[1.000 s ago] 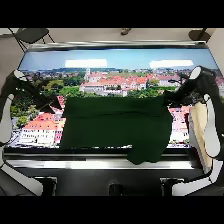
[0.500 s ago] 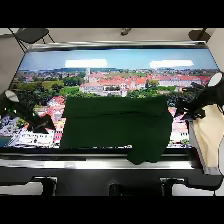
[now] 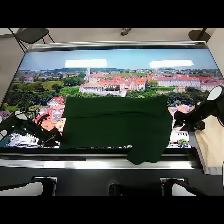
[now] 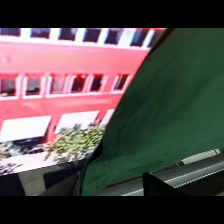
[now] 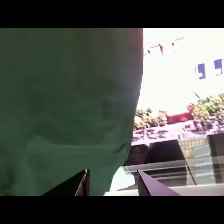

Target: Fold the shirts.

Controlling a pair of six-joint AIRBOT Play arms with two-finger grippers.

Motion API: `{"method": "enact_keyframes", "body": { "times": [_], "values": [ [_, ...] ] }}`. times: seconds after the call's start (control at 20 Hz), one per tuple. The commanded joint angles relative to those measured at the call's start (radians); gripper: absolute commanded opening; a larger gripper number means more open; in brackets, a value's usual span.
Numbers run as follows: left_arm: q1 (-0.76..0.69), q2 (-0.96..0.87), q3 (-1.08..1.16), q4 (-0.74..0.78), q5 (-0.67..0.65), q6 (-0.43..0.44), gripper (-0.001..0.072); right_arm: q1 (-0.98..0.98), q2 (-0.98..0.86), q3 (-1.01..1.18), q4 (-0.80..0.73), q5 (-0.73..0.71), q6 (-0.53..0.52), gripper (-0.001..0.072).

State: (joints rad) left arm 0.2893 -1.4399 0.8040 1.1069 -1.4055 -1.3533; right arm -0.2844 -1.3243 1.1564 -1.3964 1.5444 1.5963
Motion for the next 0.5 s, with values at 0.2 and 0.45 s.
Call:
{"method": "enact_keyframes", "body": {
  "times": [0.2, 0.45],
  "values": [
    [-0.014, 0.002, -0.085, -0.027, 0.114, 0.014, 0.0100, -0.001, 0.148, -0.293, 0.047, -0.044, -0.032, 0.0448],
    [-0.014, 0.002, -0.082, -0.031, 0.118, 0.023, 0.0035, -0.001, 0.237, -0.515, 0.137, -0.151, -0.090, 0.0494]
  ]
}}
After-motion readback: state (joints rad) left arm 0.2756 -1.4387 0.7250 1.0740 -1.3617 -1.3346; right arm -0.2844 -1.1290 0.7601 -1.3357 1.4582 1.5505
